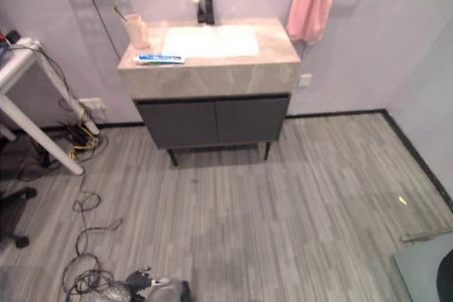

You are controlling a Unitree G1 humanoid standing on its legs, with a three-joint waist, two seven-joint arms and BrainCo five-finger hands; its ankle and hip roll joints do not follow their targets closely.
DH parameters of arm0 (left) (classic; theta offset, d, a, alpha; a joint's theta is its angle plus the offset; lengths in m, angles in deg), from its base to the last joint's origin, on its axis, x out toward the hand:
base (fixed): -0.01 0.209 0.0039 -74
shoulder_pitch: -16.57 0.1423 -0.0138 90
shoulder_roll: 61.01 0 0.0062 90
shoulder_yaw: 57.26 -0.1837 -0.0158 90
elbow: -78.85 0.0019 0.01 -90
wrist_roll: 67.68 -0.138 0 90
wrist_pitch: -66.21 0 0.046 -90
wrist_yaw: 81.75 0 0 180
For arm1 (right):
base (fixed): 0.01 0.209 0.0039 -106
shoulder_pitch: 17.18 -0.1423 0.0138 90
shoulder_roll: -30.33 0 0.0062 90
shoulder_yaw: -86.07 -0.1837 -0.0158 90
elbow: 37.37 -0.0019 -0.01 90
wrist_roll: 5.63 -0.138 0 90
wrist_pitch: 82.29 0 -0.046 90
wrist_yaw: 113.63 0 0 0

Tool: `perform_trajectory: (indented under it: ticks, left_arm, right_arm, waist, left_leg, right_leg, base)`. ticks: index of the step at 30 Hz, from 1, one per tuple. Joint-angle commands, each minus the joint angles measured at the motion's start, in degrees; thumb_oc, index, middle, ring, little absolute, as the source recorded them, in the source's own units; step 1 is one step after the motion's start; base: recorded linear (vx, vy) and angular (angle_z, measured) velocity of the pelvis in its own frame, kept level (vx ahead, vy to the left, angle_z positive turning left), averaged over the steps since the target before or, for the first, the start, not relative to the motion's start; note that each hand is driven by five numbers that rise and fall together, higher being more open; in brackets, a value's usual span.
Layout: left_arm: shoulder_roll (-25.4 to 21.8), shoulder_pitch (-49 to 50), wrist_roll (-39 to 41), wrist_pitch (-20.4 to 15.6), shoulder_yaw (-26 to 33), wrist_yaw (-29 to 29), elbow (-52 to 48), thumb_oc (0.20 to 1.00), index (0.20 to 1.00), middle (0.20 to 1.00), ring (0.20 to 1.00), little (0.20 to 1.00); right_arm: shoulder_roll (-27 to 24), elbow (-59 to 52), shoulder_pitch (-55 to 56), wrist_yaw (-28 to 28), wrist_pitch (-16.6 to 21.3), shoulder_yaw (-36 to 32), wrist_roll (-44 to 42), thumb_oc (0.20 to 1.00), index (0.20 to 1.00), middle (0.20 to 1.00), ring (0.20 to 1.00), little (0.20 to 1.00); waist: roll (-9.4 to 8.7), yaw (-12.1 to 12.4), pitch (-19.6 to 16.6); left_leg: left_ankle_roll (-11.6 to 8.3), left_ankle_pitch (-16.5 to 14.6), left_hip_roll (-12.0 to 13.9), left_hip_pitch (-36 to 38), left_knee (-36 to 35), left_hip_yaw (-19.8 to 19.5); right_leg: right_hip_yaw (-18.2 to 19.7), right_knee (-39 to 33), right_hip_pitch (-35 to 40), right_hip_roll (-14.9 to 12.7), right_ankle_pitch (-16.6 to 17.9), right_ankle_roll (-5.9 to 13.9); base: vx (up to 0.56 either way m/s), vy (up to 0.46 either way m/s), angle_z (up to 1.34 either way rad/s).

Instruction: Put brush and paste in cup on sink, flatten towel.

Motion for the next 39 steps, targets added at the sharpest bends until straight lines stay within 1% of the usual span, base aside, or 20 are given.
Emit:
perform_trajectory:
  ticks: [1, 3, 6, 9, 11, 12, 14, 15, 16, 18, 19, 20, 21, 23, 24, 27, 28, 29, 31, 39]
  left_arm:
    - [0.3, -0.53, 0.27, -0.85, -1.89, -1.3, -0.06, 1.0, 1.0, 1.0, 1.0, 1.0]
    - [0.27, -0.12, 0.23, -0.83, -1.52, -1.14, 0.41, 1.0, 1.0, 1.0, 1.0, 1.0]
    - [0.38, 1.43, -0.15, -0.6, -0.92, -0.77, 1.02, 1.0, 1.0, 1.0, 1.0, 1.0]
    - [0.17, 1.21, -0.5, -0.68, -1.38, -0.68, 0.94, 1.0, 1.0, 1.0, 1.0, 1.0]
    - [0.1, 1.01, -0.67, -0.8, -1.77, -0.68, 0.54, 1.0, 1.0, 1.0, 1.0, 1.0]
    - [-0.25, 0.54, -0.94, -0.95, -2.54, -0.79, -0.1, 1.0, 1.0, 1.0, 1.0, 1.0]
    - [-0.22, -0.53, -2.47, -1.28, -4.88, -0.63, -2.37, 1.0, 1.0, 1.0, 1.0, 1.0]
    - [-0.21, -0.53, -2.47, -1.28, -4.89, -0.64, -2.37, 1.0, 1.0, 1.0, 1.0, 1.0]
    - [-0.14, -0.92, -2.67, -1.43, -5.55, -0.61, -2.97, 1.0, 1.0, 1.0, 1.0, 1.0]
    - [-0.25, -2.07, -3.09, -1.5, -6.99, -0.59, -3.76, 1.0, 1.0, 1.0, 1.0, 1.0]
    - [-0.16, -2.46, -4.5, -1.52, -8.22, -0.54, -3.64, 1.0, 1.0, 1.0, 1.0, 1.0]
    - [-0.14, -2.48, -4.51, -1.52, -8.21, -0.54, -3.63, 1.0, 1.0, 1.0, 1.0, 1.0]
    - [0.02, -2.63, -6.09, -1.41, -9.34, -0.14, -3.36, 1.0, 1.0, 1.0, 1.0, 1.0]
    - [-0.01, -2.68, -6.16, -1.27, -9.21, -0.04, -2.9, 1.0, 1.0, 1.0, 1.0, 1.0]
    - [0.06, -2.5, -5.77, -1.19, -8.53, -0.03, -2.13, 1.0, 1.0, 1.0, 1.0, 1.0]
    - [0.37, -2.28, -5.18, -1.07, -7.74, 0.34, -1.05, 1.0, 1.0, 1.0, 1.0, 1.0]
    - [0.48, -2.26, -5.76, -1.07, -7.6, 0.51, -0.08, 1.0, 1.0, 1.0, 1.0, 1.0]
    - [0.49, -2.26, -5.76, -1.07, -7.6, 0.51, -0.07, 1.0, 1.0, 1.0, 1.0, 1.0]
    - [0.46, -2.22, -6.13, -0.86, -7.6, 0.7, 0.49, 1.0, 1.0, 1.0, 1.0, 1.0]
    - [0.3, 0.32, -5.57, -0.93, -5.1, 0.65, 1.32, 1.0, 1.0, 1.0, 1.0, 1.0]
  right_arm:
    - [-1.82, -1.18, 3.49, -1.04, 1.05, 0.11, 1.61, 1.0, 1.0, 1.0, 1.0, 1.0]
    - [-1.79, -1.09, 3.35, -1.07, 1.09, -0.17, 1.55, 1.0, 1.0, 1.0, 1.0, 1.0]
    - [-0.98, -0.76, 3.61, -0.6, 0.94, 0.2, 2.07, 1.0, 1.0, 1.0, 1.0, 1.0]
    - [-0.43, -0.68, 3.7, -0.34, 0.84, 0.28, 2.11, 1.0, 1.0, 1.0, 1.0, 1.0]
    - [-0.08, -0.66, 3.69, -0.07, 0.76, 0.15, 2.01, 1.0, 1.0, 1.0, 1.0, 1.0]
    - [0.16, -0.88, 3.55, -0.19, 0.71, -0.07, 1.86, 1.0, 1.0, 1.0, 1.0, 1.0]
    - [1.19, -1.82, 2.49, 0.26, 0.88, 1.71, 3.26, 1.0, 1.0, 1.0, 1.0, 1.0]
    - [1.19, -1.82, 2.49, 0.26, 0.88, 1.71, 3.26, 1.0, 1.0, 1.0, 1.0, 1.0]
    - [1.32, -2.45, 1.96, 0.16, 0.95, 2.02, 3.35, 1.0, 1.0, 1.0, 1.0, 1.0]
    - [1.65, -3.74, 0.62, -0.15, 1.19, 1.84, 2.71, 1.0, 1.0, 1.0, 1.0, 1.0]
    - [1.89, -3.91, 0.36, -0.21, 1.13, 1.95, 2.81, 1.0, 1.0, 1.0, 1.0, 1.0]
    - [1.87, -3.91, 0.34, -0.21, 1.13, 1.94, 2.81, 1.0, 1.0, 1.0, 1.0, 1.0]
    - [2.03, -4.16, 0.05, -0.37, 1.25, 2.25, 3.13, 1.0, 1.0, 1.0, 1.0, 1.0]
    - [2.22, -4.3, 0.09, -0.29, 1.34, 2.53, 3.23, 1.0, 1.0, 1.0, 1.0, 1.0]
    - [2.54, -4.23, 0.34, -0.27, 1.25, 2.91, 3.5, 1.0, 1.0, 1.0, 1.0, 1.0]
    - [2.63, -3.72, 0.78, -0.42, 1.14, 2.86, 3.46, 1.0, 1.0, 1.0, 1.0, 1.0]
    - [2.72, -2.88, 1.26, -0.5, 0.96, 2.63, 3.43, 1.0, 1.0, 1.0, 1.0, 1.0]
    - [2.72, -2.88, 1.26, -0.5, 0.96, 2.63, 3.43, 1.0, 1.0, 1.0, 1.0, 1.0]
    - [2.68, -2.21, 1.54, -0.23, 0.64, 2.63, 3.67, 1.0, 1.0, 1.0, 1.0, 1.0]
    - [2.61, -2.27, 2.42, -0.4, 0.68, 2.63, 6.02, 1.0, 1.0, 1.0, 1.0, 1.0]
  waist:
    - [1.45, 1.49, 0.8]
    - [1.84, 1.15, 0.08]
    - [2.22, 1.61, -2.02]
    - [2.06, 1.66, -2.88]
    - [1.39, 1.96, -3.56]
    - [1.01, 1.79, -3.87]
    - [0.28, 2.25, -4.47]
    - [0.31, 2.28, -4.51]
    - [0.34, 2.31, -4.41]
    - [1.45, 1.77, -2.83]
    - [1.98, 1.24, -2.21]
    - [2.14, 1.3, -2.29]
    - [2.97, 0.15, -1.69]
    - [2.95, -0.44, -1.34]
    - [2.87, -0.96, -0.96]
    - [2.43, -1.74, -0.76]
    - [1.67, -2.89, -1.04]
    - [1.69, -2.93, -0.89]
    - [1.03, -4.12, -0.77]
    - [0.5, -2.11, -3.13]
  left_leg:
    - [-0.15, 9.45, 2.6, 3.82, -18.44, -3.68]
    - [-1.18, 10.89, 4.81, 4.82, -21.96, -1.27]
    - [-0.83, 11.29, 5.69, 7.32, -20.8, -0.29]
    - [-0.23, 11.35, 5.14, 7.47, -18.32, 0.45]
    - [0.97, 9.22, 3.91, 6.54, -14.98, 0.73]
    - [1.59, 8.0, 3.07, 6.65, -13.57, 1.39]
    - [3.34, 4.85, 0.47, 8.08, -12.67, 3.13]
    - [3.33, 4.85, 0.5, 8.04, -12.67, 3.15]
    - [3.91, 4.18, -0.11, 8.8, -13.08, 3.3]
    - [4.94, 2.79, -0.16, 12.59, -15.26, 4.14]
    - [5.29, 2.26, -0.24, 14.62, -16.59, 4.44]
    - [5.24, 2.32, -0.05, 14.47, -16.59, 4.45]
    - [5.57, 1.55, -0.31, 17.67, -18.37, 4.3]
    - [5.43, 1.41, -0.62, 19.31, -19.28, 4.05]
    - [5.14, 1.03, -0.89, 21.29, -19.78, 3.3]
    - [4.96, -0.02, -1.65, 22.85, -20.0, 2.16]
    - [4.95, -1.23, -2.74, 24.19, -19.98, 0.77]
    - [4.95, -1.27, -2.7, 24.37, -20.0, 0.73]
    - [5.42, -2.04, -3.44, 25.28, -19.3, -0.73]
    - [5.67, -3.73, -4.01, 27.11, -19.48, -0.32]
  right_leg:
    - [6.82, 1.71, -1.42, -3.16, 2.73, 7.64]
    - [7.95, 1.74, -0.28, -3.26, 1.97, 8.03]
    - [10.06, 2.2, 2.44, -3.96, -0.26, 8.34]
    - [11.02, 3.4, 2.8, -5.41, -1.43, 8.86]
    - [11.48, 5.61, 2.53, -7.39, -1.41, 9.92]
    - [11.91, 7.5, 1.6, -8.28, -0.63, 10.42]
    - [11.56, 13.65, -1.28, -10.01, 6.18, 13.94]
    - [11.59, 13.66, -1.34, -9.99, 6.2, 13.94]
    - [11.32, 16.72, -2.32, -10.07, 8.52, 15.01]
    - [5.63, 28.66, -8.01, -9.51, 12.25, 16.89]
    - [2.1, 32.06, -9.93, -10.0, 12.51, 16.81]
    - [2.13, 31.93, -10.05, -9.82, 12.7, 16.76]
    - [-1.24, 34.1, -13.79, -9.24, 10.7, 16.15]
    - [-1.76, 32.47, -15.72, -8.44, 8.72, 15.81]
    - [-3.99, 26.82, -16.75, -8.98, 6.05, 14.76]
    - [-3.17, 19.88, -17.46, -8.71, 5.45, 13.9]
    - [0.48, 13.3, -18.68, -8.06, 6.97, 13.82]
    - [0.44, 13.2, -18.45, -8.04, 6.98, 13.82]
    - [4.94, 14.24, -19.27, -6.77, 8.94, 14.34]
    - [3.78, 9.27, -14.03, -7.87, 8.49, 13.61]
  base:
    - [0.47, 0.175, -0.65]
    - [0.34, 0.124, -0.7]
    - [0.29, 0.142, -0.66]
    - [0.35, 0.264, -0.4]
    - [0.27, 0.219, -0.27]
    - [0.32, 0.283, -0.47]
    - [0.34, 0.332, -0.35]
    - [0.19, 0.224, 0.21]
    - [0.14, 0.225, 0.19]
    - [0.15, 0.335, 0.0]
    - [0.06, 0.202, -0.1]
    - [0.13, 0.267, 0.41]
    - [0.16, 0.225, 0.56]
    - [0.18, 0.165, 0.23]
    - [0.19, 0.064, 0.06]
    - [0.18, 0.037, 0.29]
    - [0.13, 0.009, 0.51]
    - [0.17, 0.021, 0.51]
    - [0.09, 0.025, 0.38]
    - [0.1, -0.015, 0.05]
